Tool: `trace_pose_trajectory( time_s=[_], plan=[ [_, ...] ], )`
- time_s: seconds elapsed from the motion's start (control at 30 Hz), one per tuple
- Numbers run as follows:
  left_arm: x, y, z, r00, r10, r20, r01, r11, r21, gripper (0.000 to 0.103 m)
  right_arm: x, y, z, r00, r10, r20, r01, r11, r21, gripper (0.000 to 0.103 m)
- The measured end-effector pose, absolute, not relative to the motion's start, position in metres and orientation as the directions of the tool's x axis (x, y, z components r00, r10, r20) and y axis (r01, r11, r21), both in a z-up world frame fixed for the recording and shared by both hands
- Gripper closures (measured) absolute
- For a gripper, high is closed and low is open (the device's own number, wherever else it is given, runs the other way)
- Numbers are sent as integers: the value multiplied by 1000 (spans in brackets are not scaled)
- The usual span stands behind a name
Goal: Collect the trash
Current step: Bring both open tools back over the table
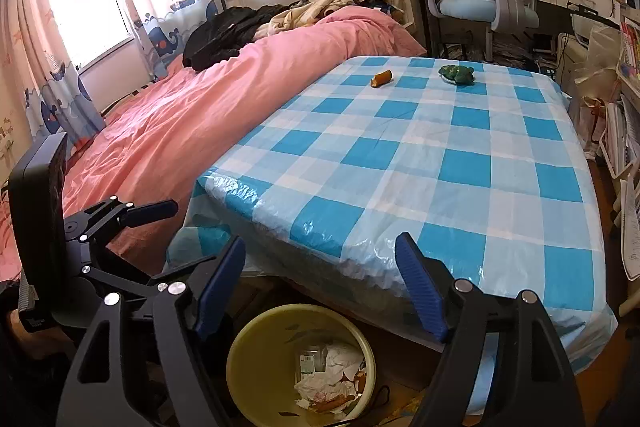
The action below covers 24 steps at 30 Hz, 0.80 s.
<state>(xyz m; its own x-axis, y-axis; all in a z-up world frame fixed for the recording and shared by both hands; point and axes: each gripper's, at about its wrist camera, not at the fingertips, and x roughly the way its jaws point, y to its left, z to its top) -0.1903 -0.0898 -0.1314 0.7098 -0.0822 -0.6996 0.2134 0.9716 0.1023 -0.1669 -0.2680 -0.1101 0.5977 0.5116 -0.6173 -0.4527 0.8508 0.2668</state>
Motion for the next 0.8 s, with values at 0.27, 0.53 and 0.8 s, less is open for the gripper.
trace_pose_trajectory(
  time_s=[0.27,0.53,0.8],
  plan=[
    [-153,-74,-105,763,-52,-644,156,982,106,15,-150,-269,-97,639,482,-600,-446,867,222,25],
    [-101,-61,-90,778,-29,-628,90,994,65,15,-121,-270,-94,647,449,-616,-445,879,173,25],
    [-73,-76,-88,788,-18,-615,104,989,105,15,-100,-273,-97,644,446,-622,-447,879,167,25]
  ],
)
